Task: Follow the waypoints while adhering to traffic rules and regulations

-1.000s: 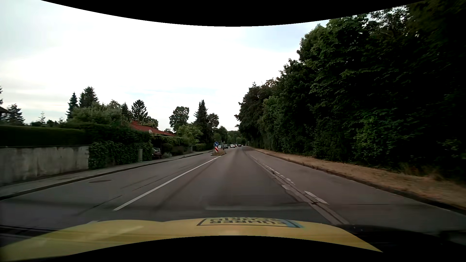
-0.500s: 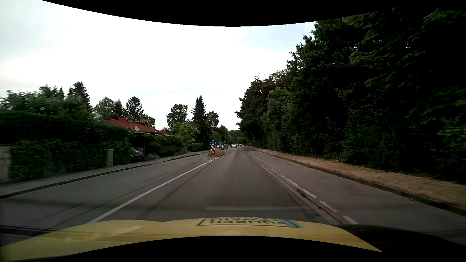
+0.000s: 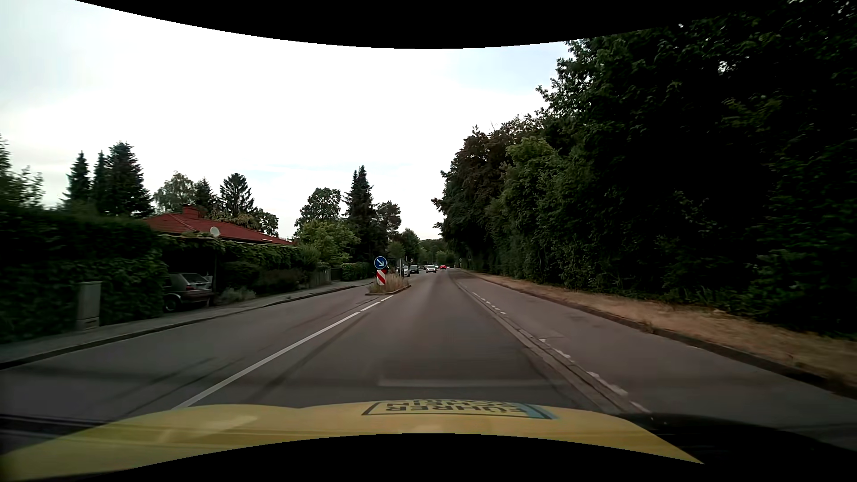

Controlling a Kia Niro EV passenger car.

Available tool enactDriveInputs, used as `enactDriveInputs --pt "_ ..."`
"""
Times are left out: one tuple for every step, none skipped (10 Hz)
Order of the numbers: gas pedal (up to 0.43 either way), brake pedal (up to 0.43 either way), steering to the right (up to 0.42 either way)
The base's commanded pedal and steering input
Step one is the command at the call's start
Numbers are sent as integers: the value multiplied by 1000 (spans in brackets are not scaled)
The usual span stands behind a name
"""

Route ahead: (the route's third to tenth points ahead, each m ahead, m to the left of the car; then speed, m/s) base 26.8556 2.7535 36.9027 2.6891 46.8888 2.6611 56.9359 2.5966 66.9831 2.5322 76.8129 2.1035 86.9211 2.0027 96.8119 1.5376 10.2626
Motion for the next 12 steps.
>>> enactDriveInputs --pt "98 0 -1" --pt "98 0 -1" --pt "98 0 -1" --pt "98 0 0" --pt "98 0 0" --pt "98 0 0" --pt "98 0 0" --pt "98 0 0" --pt "98 0 0" --pt "87 0 1" --pt "79 0 2" --pt "67 0 3"
